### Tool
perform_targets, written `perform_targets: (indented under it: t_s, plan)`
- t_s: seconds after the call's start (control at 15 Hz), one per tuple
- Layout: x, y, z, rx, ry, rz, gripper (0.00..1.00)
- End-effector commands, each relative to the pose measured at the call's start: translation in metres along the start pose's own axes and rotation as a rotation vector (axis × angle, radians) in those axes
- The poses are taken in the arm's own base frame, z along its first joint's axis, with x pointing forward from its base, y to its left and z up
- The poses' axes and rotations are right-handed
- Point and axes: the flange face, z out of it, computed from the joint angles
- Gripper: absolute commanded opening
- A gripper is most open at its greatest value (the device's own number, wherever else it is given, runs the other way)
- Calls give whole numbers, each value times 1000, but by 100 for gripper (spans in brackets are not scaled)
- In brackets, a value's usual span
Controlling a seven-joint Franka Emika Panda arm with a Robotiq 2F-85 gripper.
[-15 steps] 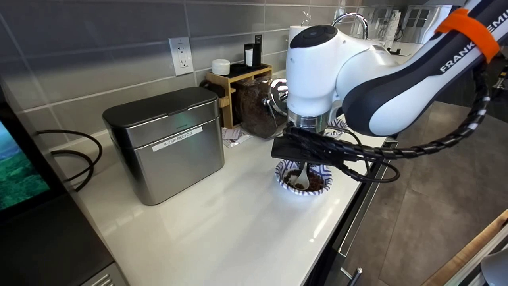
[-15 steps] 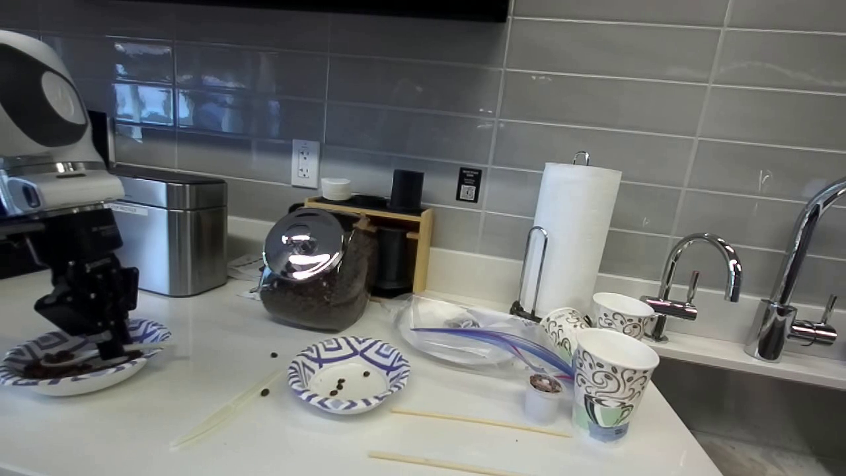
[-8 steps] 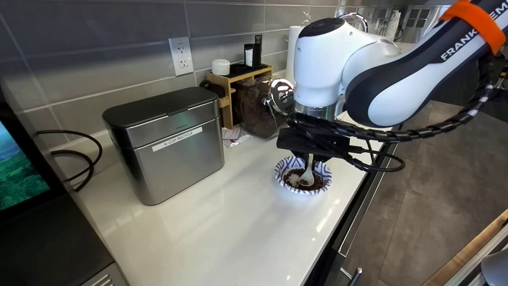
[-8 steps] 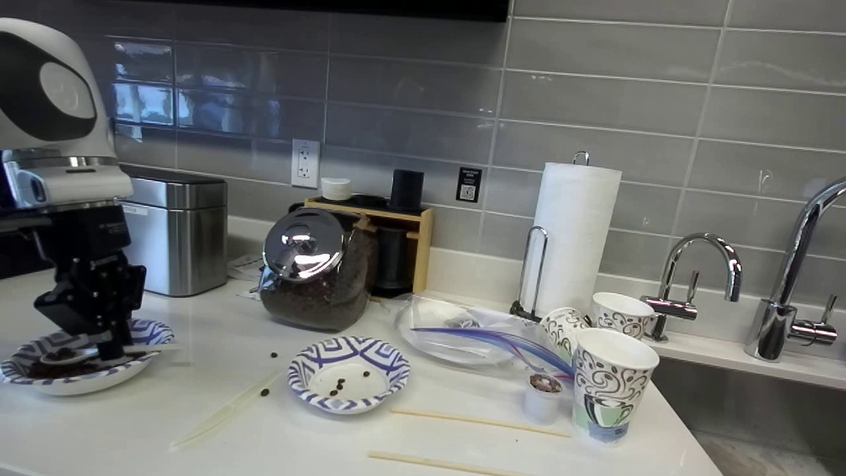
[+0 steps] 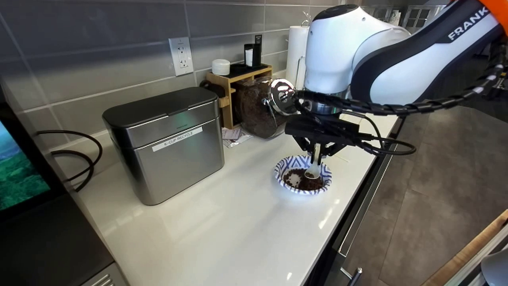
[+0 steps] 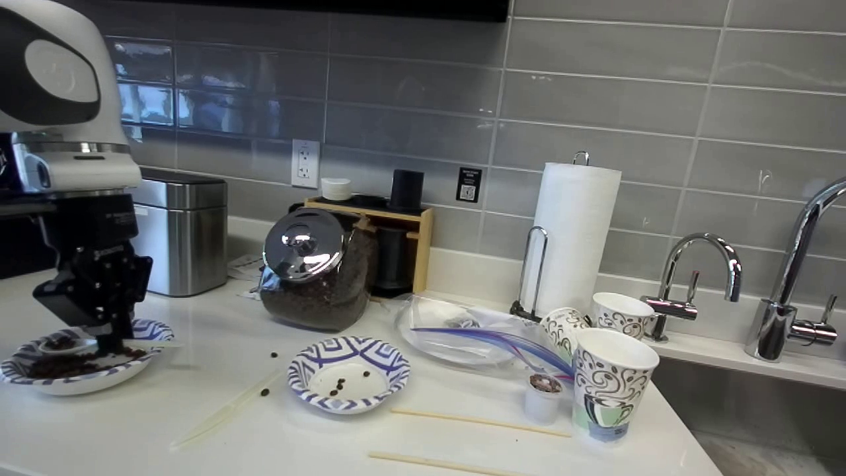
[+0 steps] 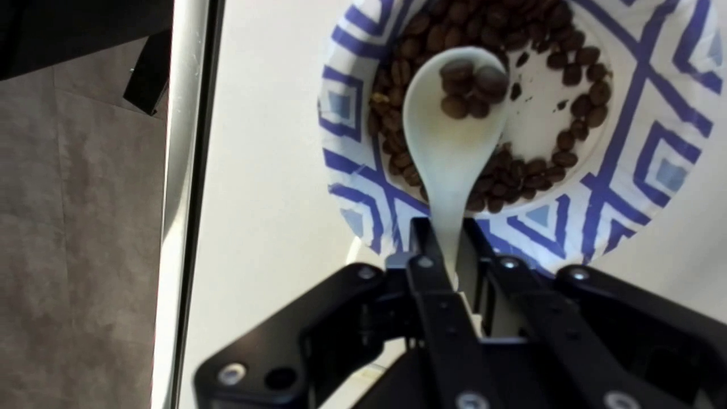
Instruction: Transfer a spoonful of contents from the left bowl into the right bowl
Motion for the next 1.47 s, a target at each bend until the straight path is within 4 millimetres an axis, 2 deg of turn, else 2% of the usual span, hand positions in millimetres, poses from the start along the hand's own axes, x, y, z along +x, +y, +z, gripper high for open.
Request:
perform_targets:
  t_s: [0.0,0.6,0.67,0.8,1.13,1.2,1.4]
  plan:
    - [19,23,-11,19,-22,26,3]
    - [111,67,-23,23,15,91,3]
    - [101,51,-20,24,15,81,14]
    - [116,58,-22,27,19,94,14]
    - [115,62,-21,24,20,93,14]
    - [123,65,-19,11,38,122,3]
    - [146,76,-17,8,54,167,3]
